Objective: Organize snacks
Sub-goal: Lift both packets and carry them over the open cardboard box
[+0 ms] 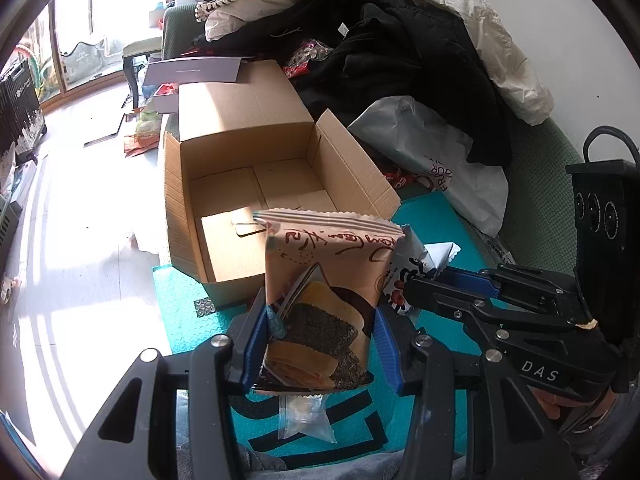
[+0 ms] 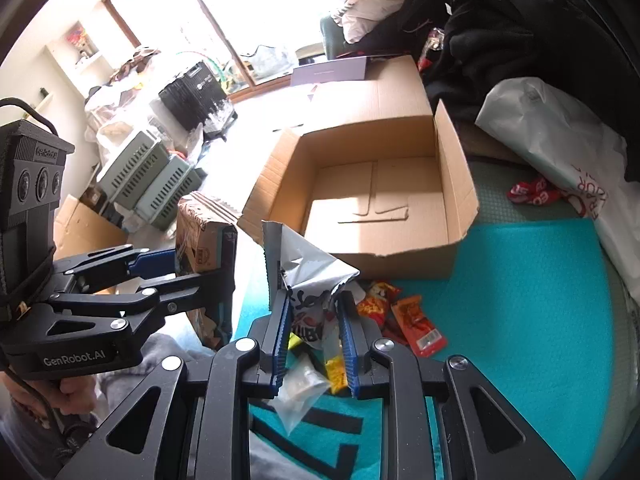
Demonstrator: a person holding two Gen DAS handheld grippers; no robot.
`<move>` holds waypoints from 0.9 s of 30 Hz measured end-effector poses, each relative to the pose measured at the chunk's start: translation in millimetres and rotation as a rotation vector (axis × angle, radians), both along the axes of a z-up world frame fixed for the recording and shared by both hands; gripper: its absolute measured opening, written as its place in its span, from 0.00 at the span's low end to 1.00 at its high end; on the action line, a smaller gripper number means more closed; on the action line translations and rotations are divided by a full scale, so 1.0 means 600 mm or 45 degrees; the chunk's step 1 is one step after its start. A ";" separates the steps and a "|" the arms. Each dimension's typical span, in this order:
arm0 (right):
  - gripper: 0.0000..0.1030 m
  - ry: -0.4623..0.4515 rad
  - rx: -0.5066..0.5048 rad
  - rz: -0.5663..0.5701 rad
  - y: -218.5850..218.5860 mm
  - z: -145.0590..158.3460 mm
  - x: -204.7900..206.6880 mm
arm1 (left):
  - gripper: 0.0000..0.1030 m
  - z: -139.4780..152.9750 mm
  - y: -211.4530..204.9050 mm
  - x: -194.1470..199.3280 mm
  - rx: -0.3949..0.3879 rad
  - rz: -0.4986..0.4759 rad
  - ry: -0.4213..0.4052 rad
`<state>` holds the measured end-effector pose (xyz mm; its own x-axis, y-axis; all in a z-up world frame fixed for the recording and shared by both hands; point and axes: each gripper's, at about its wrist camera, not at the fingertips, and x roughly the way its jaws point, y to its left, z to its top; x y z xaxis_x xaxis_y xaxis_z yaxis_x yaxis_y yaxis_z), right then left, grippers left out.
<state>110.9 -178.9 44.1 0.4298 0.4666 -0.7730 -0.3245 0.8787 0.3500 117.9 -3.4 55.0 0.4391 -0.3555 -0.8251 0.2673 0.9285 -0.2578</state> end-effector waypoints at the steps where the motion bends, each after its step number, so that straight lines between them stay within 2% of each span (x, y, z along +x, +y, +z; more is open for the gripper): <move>1: 0.22 -0.017 0.001 -0.004 0.000 0.006 0.009 | 0.45 0.003 0.001 0.008 -0.001 0.009 -0.010; 6: 0.22 -0.079 0.005 -0.015 -0.002 0.024 0.051 | 0.45 0.019 0.005 0.052 0.058 0.063 -0.085; 11: 0.22 -0.100 -0.003 -0.019 0.001 0.020 0.098 | 0.45 0.015 0.007 0.102 0.075 0.095 -0.111; 27: 0.22 -0.035 -0.043 -0.107 0.008 -0.068 0.238 | 0.45 -0.097 0.002 0.265 0.087 0.115 -0.015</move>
